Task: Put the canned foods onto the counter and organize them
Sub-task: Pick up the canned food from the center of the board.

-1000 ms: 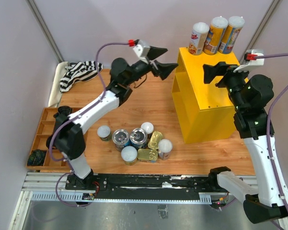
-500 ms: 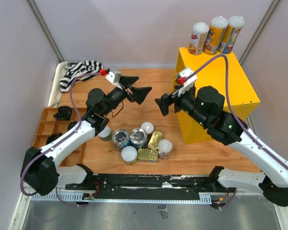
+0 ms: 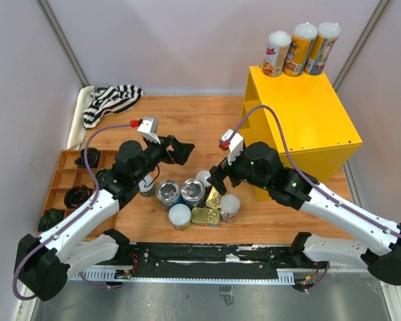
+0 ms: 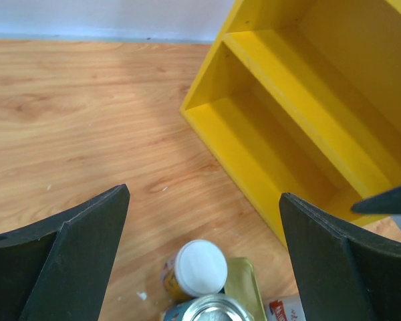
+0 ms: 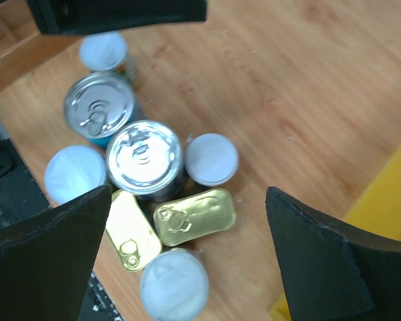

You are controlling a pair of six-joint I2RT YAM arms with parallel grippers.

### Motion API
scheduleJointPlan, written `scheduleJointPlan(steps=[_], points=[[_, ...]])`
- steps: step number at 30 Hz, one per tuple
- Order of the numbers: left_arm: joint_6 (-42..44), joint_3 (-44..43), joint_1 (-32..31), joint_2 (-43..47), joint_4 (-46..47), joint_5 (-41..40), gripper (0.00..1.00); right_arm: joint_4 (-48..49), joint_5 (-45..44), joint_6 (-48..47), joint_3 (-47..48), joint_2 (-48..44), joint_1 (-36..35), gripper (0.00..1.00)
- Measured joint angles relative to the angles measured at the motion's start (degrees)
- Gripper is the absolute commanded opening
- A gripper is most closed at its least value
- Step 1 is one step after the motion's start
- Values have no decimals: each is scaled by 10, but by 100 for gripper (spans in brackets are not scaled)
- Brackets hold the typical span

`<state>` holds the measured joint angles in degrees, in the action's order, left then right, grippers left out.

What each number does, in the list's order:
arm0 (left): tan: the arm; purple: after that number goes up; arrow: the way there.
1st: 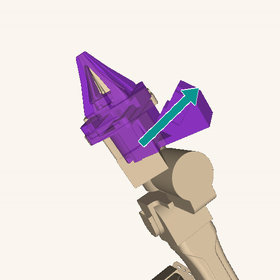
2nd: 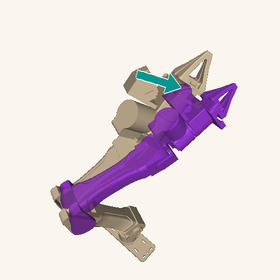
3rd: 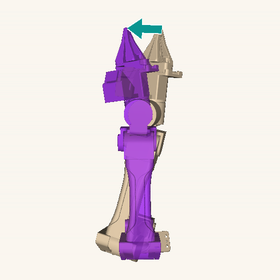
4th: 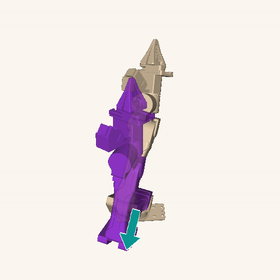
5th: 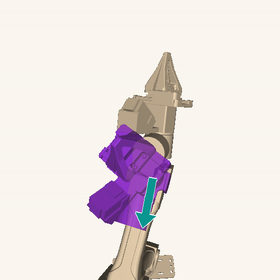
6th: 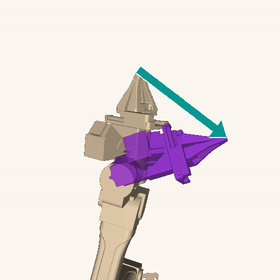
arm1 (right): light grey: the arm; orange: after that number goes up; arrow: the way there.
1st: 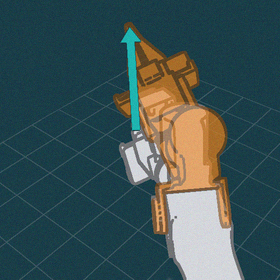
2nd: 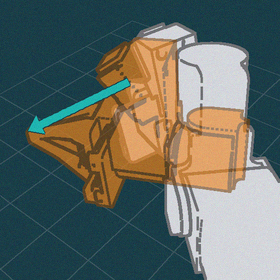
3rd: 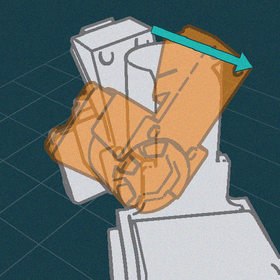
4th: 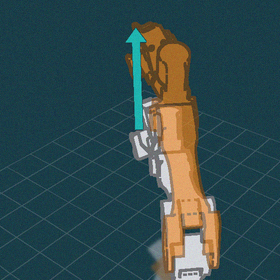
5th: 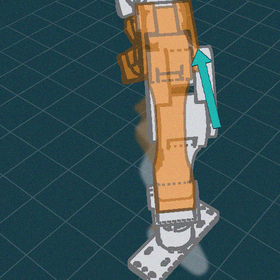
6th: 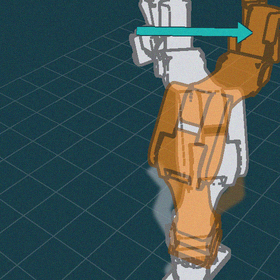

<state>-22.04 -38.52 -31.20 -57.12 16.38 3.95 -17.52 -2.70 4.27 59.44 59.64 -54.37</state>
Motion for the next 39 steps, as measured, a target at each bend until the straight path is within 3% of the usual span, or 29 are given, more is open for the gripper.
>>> scheduleJointPlan(steps=[11, 23, 31, 39], points=[[-42, 72, 88, 32, -103, -7, 100, 58, 125, 15, -27, 135, -49, 98], [-63, 96, 97, 15, -87, 33, 100, 82, 118, 28, -7, 246, -49, 98], [-65, 104, 105, 5, -75, 50, 100, 87, 99, 30, 6, 259, -49, 98], [-68, 104, 110, 4, -66, 63, 100, 94, 90, 18, -2, 172, -49, 98]])
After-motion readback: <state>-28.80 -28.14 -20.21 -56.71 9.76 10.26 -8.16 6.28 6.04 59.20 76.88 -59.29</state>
